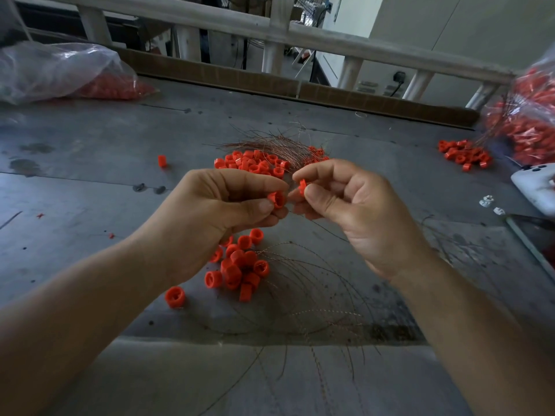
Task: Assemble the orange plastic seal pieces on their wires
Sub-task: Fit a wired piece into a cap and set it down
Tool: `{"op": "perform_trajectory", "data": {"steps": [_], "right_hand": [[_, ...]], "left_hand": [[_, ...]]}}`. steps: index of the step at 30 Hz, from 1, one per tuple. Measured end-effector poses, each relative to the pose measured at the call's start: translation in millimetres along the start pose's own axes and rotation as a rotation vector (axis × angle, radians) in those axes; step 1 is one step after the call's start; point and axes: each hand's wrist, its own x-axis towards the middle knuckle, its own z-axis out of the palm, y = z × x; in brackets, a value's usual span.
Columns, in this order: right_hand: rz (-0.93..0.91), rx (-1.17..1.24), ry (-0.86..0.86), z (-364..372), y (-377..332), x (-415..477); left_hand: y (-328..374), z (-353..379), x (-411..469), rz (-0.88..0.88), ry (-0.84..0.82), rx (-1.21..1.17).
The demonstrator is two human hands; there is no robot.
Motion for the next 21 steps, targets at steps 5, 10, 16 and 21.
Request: {"op": "perform_trajectory", "data": {"steps": [5, 10, 16, 21], "right_hand": [[-0.157, -0.211, 0.038, 8.9, 1.9, -2.7], [-0.258, -0.342, 0.083, 14.4, 4.2, -4.9], [-0.290, -0.420, 0.116, 16.0, 6.5, -5.5], [-0.305, -0.469, 0.121, 15.0, 7.0, -5.3]], "left_hand": [[-2.0, 2.3, -0.4, -0.020, 0.010, -0.018], [-1.8, 2.6, 0.6, -0.033, 0.046, -0.055], [-2.9, 3.2, 0.3, -0.045, 0.052, -0.045], [-2.1, 4.2, 0.2, -0.051, 0.049, -0.038]]}}
